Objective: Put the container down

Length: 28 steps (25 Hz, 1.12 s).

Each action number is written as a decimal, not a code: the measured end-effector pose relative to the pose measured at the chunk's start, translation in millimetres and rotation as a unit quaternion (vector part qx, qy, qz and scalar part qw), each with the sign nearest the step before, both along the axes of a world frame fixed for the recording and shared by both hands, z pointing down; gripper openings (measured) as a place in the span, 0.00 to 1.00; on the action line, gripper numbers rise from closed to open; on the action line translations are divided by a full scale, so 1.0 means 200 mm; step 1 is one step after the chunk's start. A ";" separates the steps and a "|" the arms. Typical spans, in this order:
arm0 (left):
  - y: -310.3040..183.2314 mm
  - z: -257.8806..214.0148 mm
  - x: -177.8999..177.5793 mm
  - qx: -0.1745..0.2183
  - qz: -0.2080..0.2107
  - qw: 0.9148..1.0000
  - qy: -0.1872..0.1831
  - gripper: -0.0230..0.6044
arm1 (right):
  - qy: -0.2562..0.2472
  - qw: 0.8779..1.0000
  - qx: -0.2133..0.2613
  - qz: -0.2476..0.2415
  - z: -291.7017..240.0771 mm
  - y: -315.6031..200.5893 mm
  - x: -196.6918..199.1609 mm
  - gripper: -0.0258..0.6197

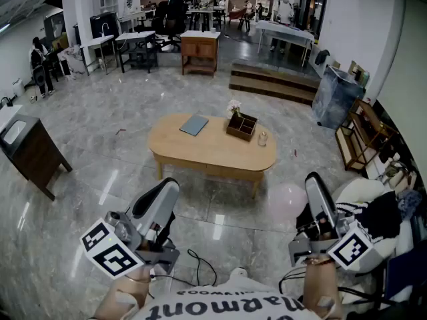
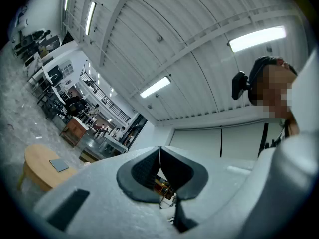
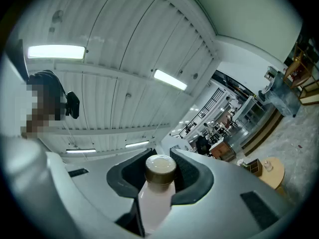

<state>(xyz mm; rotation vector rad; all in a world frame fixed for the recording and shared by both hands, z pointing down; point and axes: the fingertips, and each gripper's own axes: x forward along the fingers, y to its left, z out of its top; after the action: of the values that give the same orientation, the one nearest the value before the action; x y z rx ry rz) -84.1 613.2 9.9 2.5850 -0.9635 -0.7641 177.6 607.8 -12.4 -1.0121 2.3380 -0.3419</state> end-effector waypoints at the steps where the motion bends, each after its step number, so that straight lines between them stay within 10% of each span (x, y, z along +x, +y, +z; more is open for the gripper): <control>1: 0.00 0.00 0.00 0.000 0.000 1.000 -0.001 0.06 | 0.001 1.000 0.000 0.000 0.00 0.00 0.00 0.22; 19: -0.48 0.29 0.11 -0.092 -0.050 0.988 -0.113 0.06 | 0.013 0.999 -0.035 -0.015 0.16 -0.44 -0.02 0.22; 28: -0.97 0.26 0.17 -0.062 -0.138 0.977 -0.148 0.06 | 0.020 0.998 -0.040 -0.033 0.11 -1.00 0.01 0.22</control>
<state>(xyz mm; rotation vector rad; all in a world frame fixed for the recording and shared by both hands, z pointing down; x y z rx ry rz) -49.4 418.4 62.1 2.5288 -1.4333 -0.3680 180.5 408.0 9.9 -0.9893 2.4151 -0.4463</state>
